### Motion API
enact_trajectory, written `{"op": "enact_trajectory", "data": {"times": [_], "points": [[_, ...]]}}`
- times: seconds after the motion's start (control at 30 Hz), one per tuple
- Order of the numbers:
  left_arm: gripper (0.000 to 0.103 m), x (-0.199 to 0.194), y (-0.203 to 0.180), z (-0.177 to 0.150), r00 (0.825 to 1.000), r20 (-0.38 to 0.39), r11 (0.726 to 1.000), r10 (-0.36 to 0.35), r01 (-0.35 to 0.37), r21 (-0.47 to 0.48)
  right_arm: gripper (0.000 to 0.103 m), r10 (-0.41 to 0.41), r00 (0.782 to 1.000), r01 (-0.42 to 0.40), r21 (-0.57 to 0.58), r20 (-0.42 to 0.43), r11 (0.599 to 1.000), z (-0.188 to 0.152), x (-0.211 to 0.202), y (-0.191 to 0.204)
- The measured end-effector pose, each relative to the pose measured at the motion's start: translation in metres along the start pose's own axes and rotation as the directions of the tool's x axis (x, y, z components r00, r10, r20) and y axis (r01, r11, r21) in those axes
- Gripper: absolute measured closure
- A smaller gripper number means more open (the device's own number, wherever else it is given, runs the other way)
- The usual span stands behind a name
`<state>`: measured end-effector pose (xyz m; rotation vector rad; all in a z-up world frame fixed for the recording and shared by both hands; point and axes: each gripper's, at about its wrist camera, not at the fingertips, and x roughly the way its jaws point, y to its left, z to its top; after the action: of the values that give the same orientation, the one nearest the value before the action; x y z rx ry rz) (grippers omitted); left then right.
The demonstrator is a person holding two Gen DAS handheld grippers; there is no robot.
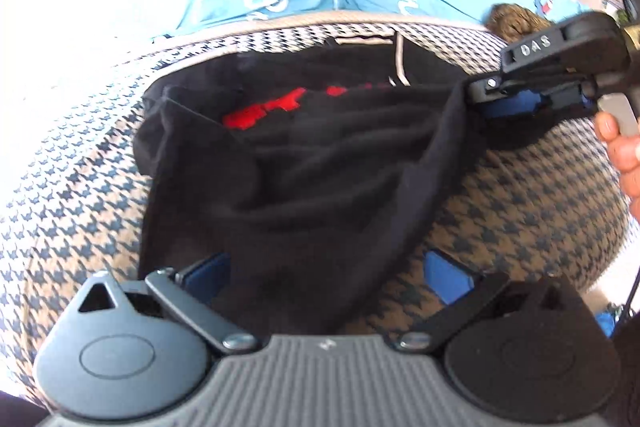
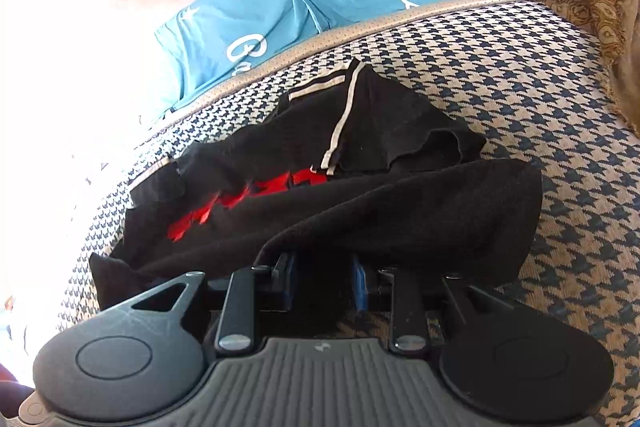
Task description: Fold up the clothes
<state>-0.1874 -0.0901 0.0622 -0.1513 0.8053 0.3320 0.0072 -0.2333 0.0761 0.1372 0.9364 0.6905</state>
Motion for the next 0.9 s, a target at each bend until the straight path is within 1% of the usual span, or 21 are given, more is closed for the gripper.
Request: {"op": "enact_trajectory", "data": {"times": [0.07,0.17,0.33,0.4,0.5,0.57,0.63,0.67,0.73,0.83,0.9], "points": [[0.000,0.003,0.007,0.011,1.000,0.001,1.000,0.022,-0.022,-0.014,0.075,0.012,1.000,-0.013,0.017,0.022,1.000,0.005,0.002,0.001],[0.000,0.016,0.017,0.026,0.998,-0.023,0.998,0.055,-0.056,-0.026,0.075,0.016,1.000,-0.017,0.048,0.024,0.999,0.011,0.010,0.001],[0.000,0.036,0.034,0.040,0.994,-0.053,0.993,0.091,-0.094,-0.068,0.073,0.030,1.000,-0.030,0.127,0.001,0.991,0.019,0.024,-0.009],[0.000,0.043,0.040,0.042,0.993,-0.065,0.990,0.104,-0.109,-0.084,0.072,0.053,0.998,-0.057,0.154,0.028,0.987,0.021,0.016,-0.015],[0.000,0.053,0.046,0.041,0.990,-0.089,0.987,0.106,-0.116,-0.107,0.066,0.095,0.991,-0.110,0.177,0.092,0.978,0.025,-0.004,-0.027],[0.000,0.058,0.046,0.037,0.989,-0.099,0.987,0.113,-0.123,-0.102,0.065,0.091,0.989,-0.113,0.197,0.117,0.974,0.026,-0.018,-0.038],[0.000,0.058,0.043,0.034,0.988,-0.090,0.987,0.125,-0.133,-0.088,0.065,0.085,0.987,-0.114,0.217,0.138,0.969,0.028,-0.032,-0.049],[0.000,0.058,0.042,0.034,0.988,-0.087,0.987,0.128,-0.135,-0.083,0.065,0.075,0.987,-0.106,0.221,0.143,0.969,0.029,-0.038,-0.055],[0.000,0.059,0.042,0.034,0.988,-0.084,0.987,0.128,-0.135,-0.087,0.065,0.028,0.990,-0.058,0.221,0.140,0.974,0.030,-0.050,-0.067],[0.000,0.061,0.043,0.034,0.988,-0.081,0.986,0.129,-0.136,-0.096,0.065,-0.019,0.992,-0.006,0.196,0.123,0.981,0.026,-0.057,-0.078],[0.000,0.061,0.042,0.034,0.988,-0.079,0.985,0.133,-0.141,-0.099,0.065,-0.043,0.995,0.026,0.171,0.093,0.985,0.021,-0.058,-0.082]]}}
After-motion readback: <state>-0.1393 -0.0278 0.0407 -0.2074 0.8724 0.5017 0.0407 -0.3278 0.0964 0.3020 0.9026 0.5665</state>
